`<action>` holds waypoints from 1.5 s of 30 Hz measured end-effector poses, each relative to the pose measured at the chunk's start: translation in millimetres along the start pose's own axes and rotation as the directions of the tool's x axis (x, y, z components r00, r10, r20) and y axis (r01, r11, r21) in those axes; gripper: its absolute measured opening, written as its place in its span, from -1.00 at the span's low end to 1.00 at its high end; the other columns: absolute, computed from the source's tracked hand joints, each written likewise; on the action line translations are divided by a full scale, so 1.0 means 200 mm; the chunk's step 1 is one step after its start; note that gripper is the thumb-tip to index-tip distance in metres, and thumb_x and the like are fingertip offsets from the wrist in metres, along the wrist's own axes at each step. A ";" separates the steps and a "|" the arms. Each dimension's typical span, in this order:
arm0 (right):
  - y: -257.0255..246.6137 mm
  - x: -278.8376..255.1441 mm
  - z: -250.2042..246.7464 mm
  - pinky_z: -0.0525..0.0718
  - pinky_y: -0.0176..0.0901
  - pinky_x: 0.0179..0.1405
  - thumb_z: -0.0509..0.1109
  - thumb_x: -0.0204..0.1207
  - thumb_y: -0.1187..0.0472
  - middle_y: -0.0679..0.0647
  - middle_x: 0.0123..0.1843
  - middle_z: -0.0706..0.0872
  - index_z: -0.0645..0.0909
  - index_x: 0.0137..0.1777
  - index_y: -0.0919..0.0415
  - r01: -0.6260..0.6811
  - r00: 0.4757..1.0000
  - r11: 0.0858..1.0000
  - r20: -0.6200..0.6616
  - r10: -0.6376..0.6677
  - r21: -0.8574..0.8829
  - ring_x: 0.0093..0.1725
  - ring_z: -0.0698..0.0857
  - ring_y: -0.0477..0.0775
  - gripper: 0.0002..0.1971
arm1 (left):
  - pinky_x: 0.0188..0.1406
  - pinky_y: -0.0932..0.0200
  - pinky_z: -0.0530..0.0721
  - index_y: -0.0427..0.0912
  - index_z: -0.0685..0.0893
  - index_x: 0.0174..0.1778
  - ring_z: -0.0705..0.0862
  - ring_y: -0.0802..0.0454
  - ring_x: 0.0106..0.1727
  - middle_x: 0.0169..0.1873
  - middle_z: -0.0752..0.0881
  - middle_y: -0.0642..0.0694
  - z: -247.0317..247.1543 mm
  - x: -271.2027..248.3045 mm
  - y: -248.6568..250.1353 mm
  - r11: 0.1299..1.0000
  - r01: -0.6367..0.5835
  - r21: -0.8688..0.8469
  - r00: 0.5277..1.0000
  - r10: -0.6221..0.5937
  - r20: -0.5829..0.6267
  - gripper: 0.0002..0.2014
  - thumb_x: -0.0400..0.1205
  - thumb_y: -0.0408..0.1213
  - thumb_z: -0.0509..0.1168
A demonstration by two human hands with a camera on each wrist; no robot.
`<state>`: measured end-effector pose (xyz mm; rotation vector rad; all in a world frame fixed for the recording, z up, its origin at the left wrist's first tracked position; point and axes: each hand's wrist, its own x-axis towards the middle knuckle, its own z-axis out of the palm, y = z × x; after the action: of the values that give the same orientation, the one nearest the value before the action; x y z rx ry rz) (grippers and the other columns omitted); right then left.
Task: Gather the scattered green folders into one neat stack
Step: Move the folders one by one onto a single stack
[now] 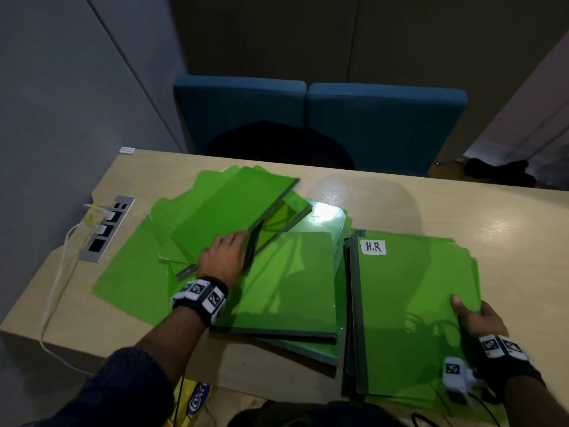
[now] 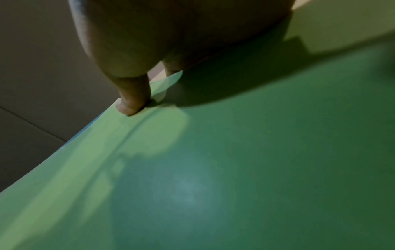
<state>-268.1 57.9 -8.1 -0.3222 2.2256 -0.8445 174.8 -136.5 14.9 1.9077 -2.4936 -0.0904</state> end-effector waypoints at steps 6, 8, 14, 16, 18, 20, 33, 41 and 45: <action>-0.03 -0.02 0.00 0.54 -0.09 -0.11 0.39 0.65 0.06 0.35 0.11 0.69 0.55 0.41 0.40 0.018 1.000 1.000 0.024 -0.018 0.025 -0.32 0.58 0.11 -0.52 | -0.10 -0.11 0.69 -0.07 0.37 0.59 0.65 -0.25 0.17 0.39 0.62 -0.12 -0.02 0.21 0.05 0.996 0.083 -0.042 0.993 -0.079 0.090 -0.44 0.64 -0.48 0.15; -0.01 0.00 0.00 0.58 0.00 -0.01 0.41 0.63 0.05 0.32 0.09 0.69 0.56 0.40 0.39 0.008 1.000 1.000 0.019 -0.008 0.019 -0.24 0.62 0.19 -0.52 | -0.06 -0.14 0.69 -0.03 0.42 0.54 0.67 -0.29 0.15 0.33 0.65 -0.14 0.05 0.24 0.07 0.997 0.071 -0.021 0.980 -0.066 0.188 -0.48 0.62 -0.43 0.14; 0.05 0.06 0.01 0.70 0.18 0.09 0.46 0.57 -0.03 0.37 0.12 0.75 0.60 0.35 0.29 -0.016 1.000 0.998 0.015 0.016 0.053 -0.07 0.75 0.35 -0.51 | 0.32 -0.41 0.53 0.01 0.46 0.49 0.41 -0.29 0.45 0.49 0.41 -0.12 0.23 0.23 0.07 0.937 0.295 -0.186 0.915 -0.221 0.336 -0.47 0.59 -0.01 0.33; 0.05 0.07 0.01 0.70 0.17 0.08 0.47 0.57 -0.01 0.39 0.13 0.75 0.60 0.34 0.30 -0.020 1.000 0.997 0.008 0.019 0.074 -0.05 0.75 0.36 -0.54 | 0.45 -0.38 0.44 0.02 0.36 0.58 0.27 -0.31 0.56 0.62 0.22 -0.13 0.24 0.24 0.06 0.934 0.297 -0.200 0.908 -0.211 0.363 -0.40 0.61 -0.08 0.35; 0.05 0.08 0.01 0.69 0.19 0.10 0.47 0.56 -0.01 0.39 0.15 0.75 0.60 0.33 0.30 -0.021 1.000 0.997 0.004 0.021 0.072 -0.04 0.74 0.37 -0.53 | 0.53 -0.35 0.35 0.05 0.22 0.65 0.14 -0.35 0.64 0.69 0.07 -0.14 0.23 0.26 0.05 0.943 0.287 -0.167 0.884 -0.194 0.425 -0.30 0.61 -0.14 0.35; 0.05 0.08 0.01 0.68 0.15 0.09 0.47 0.57 -0.01 0.39 0.16 0.75 0.60 0.35 0.31 -0.018 1.000 0.999 0.009 0.017 0.048 -0.04 0.73 0.37 -0.53 | 0.56 -0.40 0.27 0.10 -0.04 0.70 -0.06 -0.38 0.68 0.71 -0.15 -0.12 0.22 0.25 0.06 0.956 0.281 -0.088 0.827 -0.194 0.528 -0.12 0.57 -0.12 0.38; 0.05 0.07 0.00 0.66 -0.06 -0.20 0.44 0.60 0.04 0.33 0.06 0.71 0.56 0.37 0.30 -0.056 0.998 0.994 0.025 0.054 0.090 -0.17 0.73 0.24 -0.56 | 0.47 -0.55 0.28 0.04 -0.20 0.70 -0.11 -0.33 0.70 0.70 -0.25 -0.09 0.24 0.13 0.05 0.949 0.315 0.013 0.831 -0.282 0.480 0.06 0.49 -0.47 0.41; 0.06 0.07 0.00 0.62 -0.05 -0.13 0.44 0.59 -0.04 0.30 0.06 0.72 0.59 0.37 0.25 -0.026 1.000 0.999 0.012 0.025 0.024 -0.16 0.72 0.23 -0.53 | 0.17 -0.43 0.66 0.35 -0.41 0.57 0.20 -0.40 0.62 0.70 -0.26 -0.08 0.17 0.06 -0.02 0.986 0.166 -0.023 0.938 -0.151 0.312 0.16 0.48 -0.77 0.13; 0.06 0.08 0.00 0.62 -0.02 -0.11 0.44 0.59 -0.03 0.29 0.04 0.71 0.59 0.36 0.27 -0.020 1.000 1.000 0.019 0.020 0.007 -0.20 0.70 0.22 -0.53 | 0.03 -0.22 0.76 0.54 -0.46 0.46 0.53 -0.36 0.40 0.71 -0.03 -0.12 0.01 0.05 -0.06 0.955 0.154 -0.252 0.976 -0.108 0.190 0.27 0.37 -0.87 0.06</action>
<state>-279.3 59.6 -23.7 -0.3023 2.2044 -0.8353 183.0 -148.5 11.9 2.0237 -2.3025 -0.5858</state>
